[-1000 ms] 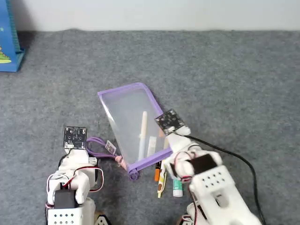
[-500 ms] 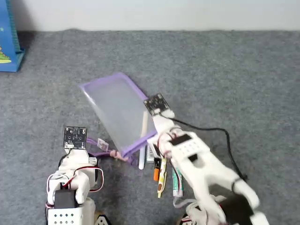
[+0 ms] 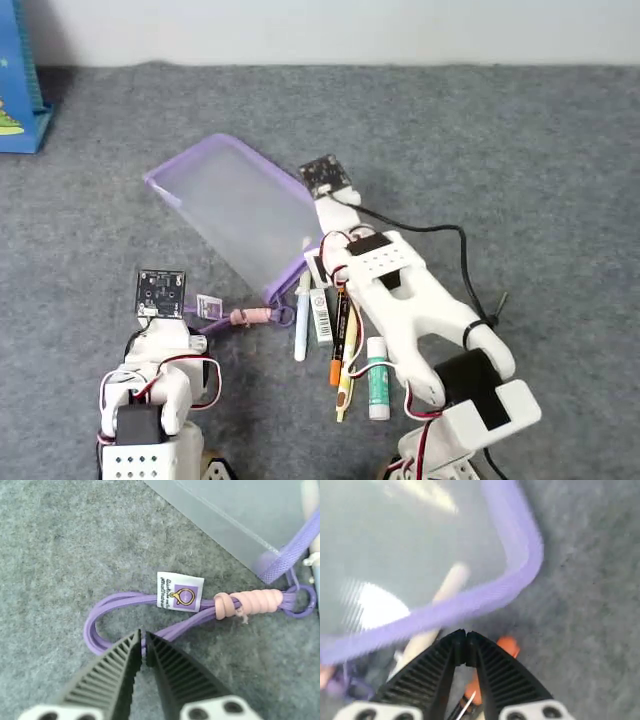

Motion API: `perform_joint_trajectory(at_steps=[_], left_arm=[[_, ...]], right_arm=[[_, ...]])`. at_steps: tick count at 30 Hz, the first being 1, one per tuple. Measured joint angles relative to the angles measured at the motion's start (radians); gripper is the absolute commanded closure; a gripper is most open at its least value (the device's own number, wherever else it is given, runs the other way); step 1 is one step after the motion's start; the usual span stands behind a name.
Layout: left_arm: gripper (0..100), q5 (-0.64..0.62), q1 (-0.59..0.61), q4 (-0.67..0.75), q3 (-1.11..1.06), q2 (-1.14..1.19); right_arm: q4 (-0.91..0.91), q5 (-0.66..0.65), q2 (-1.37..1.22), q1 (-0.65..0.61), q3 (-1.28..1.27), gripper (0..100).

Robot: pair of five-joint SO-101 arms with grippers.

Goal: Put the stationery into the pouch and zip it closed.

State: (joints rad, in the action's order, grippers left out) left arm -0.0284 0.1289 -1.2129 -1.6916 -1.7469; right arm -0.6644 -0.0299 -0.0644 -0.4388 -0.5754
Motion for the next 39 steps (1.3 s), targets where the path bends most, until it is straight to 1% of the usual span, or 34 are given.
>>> perform_joint_trajectory(at_steps=[3, 6, 9, 12, 15, 19, 22, 29, 31, 33, 34, 36, 39], left_arm=[[99, 0.0, 0.0, 0.0, 0.0, 0.0], [99, 0.0, 0.0, 0.0, 0.0, 0.0], [99, 0.0, 0.0, 0.0, 0.0, 0.0], [99, 0.0, 0.0, 0.0, 0.0, 0.0], [99, 0.0, 0.0, 0.0, 0.0, 0.0], [99, 0.0, 0.0, 0.0, 0.0, 0.0], [99, 0.0, 0.0, 0.0, 0.0, 0.0], [99, 0.0, 0.0, 0.0, 0.0, 0.0], [99, 0.0, 0.0, 0.0, 0.0, 0.0], [99, 0.0, 0.0, 0.0, 0.0, 0.0], [99, 0.0, 0.0, 0.0, 0.0, 0.0], [99, 0.0, 0.0, 0.0, 0.0, 0.0], [99, 0.0, 0.0, 0.0, 0.0, 0.0]], right_arm=[[-0.101, 0.037, 0.041, -0.028, 0.0, 98.2], [-0.204, 0.133, 0.109, -0.071, 0.0, 91.6], [-0.278, 0.172, 0.15, -0.133, 0.0, 85.7], [-0.295, 0.198, 0.158, -0.201, 0.0, 86.8], [-0.287, 0.235, 0.158, -0.255, 0.0, 86.9], [-0.229, 0.245, 0.16, -0.301, 0.0, 86.9], [-0.161, 0.249, 0.14, -0.304, 0.0, 86.9], [-0.038, 0.249, -0.043, -0.301, 0.014, 87.3], [-0.038, 0.249, -0.057, -0.301, 0.032, 91.3], [-0.041, 0.249, -0.06, -0.301, 0.043, 98.6], [-0.041, 0.249, -0.061, -0.301, 0.043, 99.5], [-0.041, 0.247, -0.061, -0.301, 0.044, 98.0], [-0.04, 0.216, -0.061, -0.301, 0.044, 99.0]])
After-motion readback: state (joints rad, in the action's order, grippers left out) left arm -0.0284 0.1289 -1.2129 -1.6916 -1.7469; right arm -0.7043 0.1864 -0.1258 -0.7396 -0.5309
